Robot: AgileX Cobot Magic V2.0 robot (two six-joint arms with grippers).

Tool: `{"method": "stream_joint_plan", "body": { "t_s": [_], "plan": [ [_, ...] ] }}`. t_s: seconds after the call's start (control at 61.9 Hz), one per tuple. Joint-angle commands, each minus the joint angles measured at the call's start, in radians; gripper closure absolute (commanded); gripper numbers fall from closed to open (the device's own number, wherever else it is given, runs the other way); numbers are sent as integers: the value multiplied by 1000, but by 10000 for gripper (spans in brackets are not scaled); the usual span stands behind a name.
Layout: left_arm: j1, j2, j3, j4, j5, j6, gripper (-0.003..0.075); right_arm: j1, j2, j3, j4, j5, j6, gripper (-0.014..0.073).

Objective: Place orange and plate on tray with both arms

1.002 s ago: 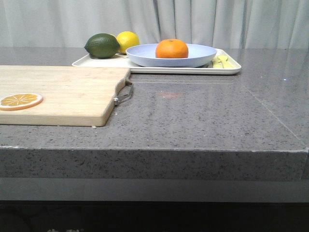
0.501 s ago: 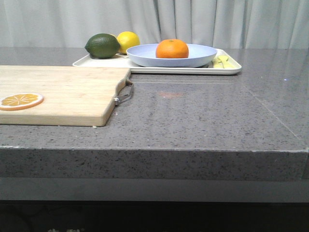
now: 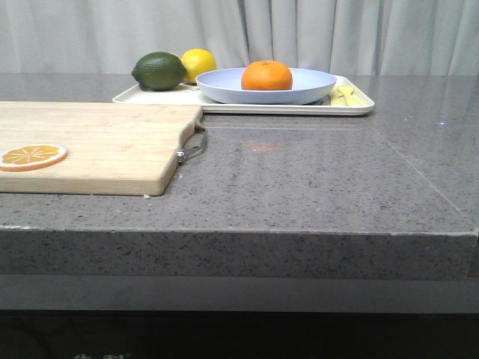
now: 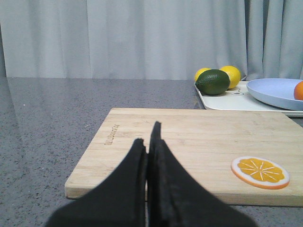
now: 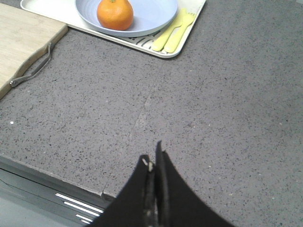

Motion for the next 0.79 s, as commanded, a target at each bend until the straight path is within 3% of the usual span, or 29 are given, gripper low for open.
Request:
{"method": "stream_joint_plan", "body": {
  "t_s": [0.0, 0.776],
  "plan": [
    [3, -23, 4, -13, -75, -8, 738, -2, 7, -25, 0, -64, -9, 664],
    [3, -21, 4, -13, -75, -8, 738, 1, -14, -5, -2, -75, -9, 664]
  ]
}}
